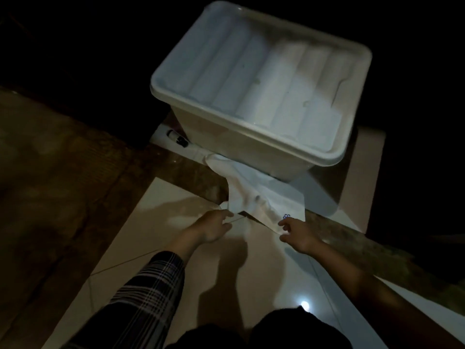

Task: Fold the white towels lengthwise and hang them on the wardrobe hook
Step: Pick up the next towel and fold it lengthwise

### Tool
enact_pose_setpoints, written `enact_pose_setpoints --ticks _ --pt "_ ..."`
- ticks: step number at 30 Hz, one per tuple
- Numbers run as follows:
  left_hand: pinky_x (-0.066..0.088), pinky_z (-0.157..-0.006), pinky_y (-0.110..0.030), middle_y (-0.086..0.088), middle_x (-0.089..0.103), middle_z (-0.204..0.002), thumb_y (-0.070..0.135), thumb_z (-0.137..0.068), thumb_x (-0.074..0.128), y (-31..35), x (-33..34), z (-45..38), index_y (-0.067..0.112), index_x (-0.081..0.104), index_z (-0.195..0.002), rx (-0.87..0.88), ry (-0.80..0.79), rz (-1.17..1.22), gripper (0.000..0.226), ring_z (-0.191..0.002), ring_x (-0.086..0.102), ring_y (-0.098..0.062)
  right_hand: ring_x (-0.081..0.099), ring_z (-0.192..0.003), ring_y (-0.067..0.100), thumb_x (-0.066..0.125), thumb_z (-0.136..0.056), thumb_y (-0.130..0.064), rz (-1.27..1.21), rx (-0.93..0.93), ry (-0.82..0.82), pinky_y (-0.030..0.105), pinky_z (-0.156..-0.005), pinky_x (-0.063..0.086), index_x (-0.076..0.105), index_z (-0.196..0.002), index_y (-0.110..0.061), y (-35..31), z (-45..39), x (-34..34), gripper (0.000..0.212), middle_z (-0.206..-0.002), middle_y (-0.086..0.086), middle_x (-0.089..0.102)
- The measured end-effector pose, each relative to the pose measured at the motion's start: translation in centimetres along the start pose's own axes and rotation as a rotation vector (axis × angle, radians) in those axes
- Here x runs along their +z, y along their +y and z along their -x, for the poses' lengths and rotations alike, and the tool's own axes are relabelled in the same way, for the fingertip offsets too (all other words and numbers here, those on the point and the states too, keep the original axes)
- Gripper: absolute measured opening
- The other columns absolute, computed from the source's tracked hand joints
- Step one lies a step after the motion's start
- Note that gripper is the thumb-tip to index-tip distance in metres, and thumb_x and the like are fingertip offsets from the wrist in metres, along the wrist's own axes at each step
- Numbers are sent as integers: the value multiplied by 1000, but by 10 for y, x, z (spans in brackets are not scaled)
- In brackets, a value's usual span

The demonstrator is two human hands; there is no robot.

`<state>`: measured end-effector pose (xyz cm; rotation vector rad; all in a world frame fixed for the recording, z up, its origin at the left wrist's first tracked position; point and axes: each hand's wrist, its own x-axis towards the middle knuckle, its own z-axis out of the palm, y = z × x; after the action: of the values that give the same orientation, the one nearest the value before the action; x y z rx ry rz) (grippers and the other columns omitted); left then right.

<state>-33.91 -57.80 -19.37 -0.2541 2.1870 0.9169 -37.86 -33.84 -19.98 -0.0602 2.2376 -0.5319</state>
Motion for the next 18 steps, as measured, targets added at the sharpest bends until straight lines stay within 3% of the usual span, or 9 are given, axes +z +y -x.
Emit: enact_pose_setpoints --ticks 5,9,14,18 --pt "27 -114 -37 -6 28 -152 16 -96 49 -26 37 -60 19 38 -142 132 127 -57 47 -140 24 -23 51 -113 24 66 -82 -18 209 -42 165 26 -89 41 57 -120 -12 35 -50 36 40 -123 10 55" --pt "21 -114 -29 -8 25 -151 11 -94 49 -25 65 -83 19 51 -134 177 316 -118 41 -139 24 -25 44 -111 24 62 -82 -27 276 -88 361 31 -87 41 50 -119 -17 45 -60 55 40 -119 7 51" --pt "16 -111 -28 -5 35 -145 21 -90 49 -16 80 -92 21 48 -132 85 504 -241 42 -138 22 -21 44 -112 24 50 -83 -5 460 -110 484 32 -87 40 44 -124 -16 46 -63 73 43 -121 6 50" --pt "34 -96 -24 -13 45 -130 6 -86 58 -4 74 -87 6 56 -114 42 615 111 28 -120 46 -27 51 -105 26 46 -84 4 296 -117 507 33 -84 42 47 -120 -13 51 -73 67 40 -112 9 55"
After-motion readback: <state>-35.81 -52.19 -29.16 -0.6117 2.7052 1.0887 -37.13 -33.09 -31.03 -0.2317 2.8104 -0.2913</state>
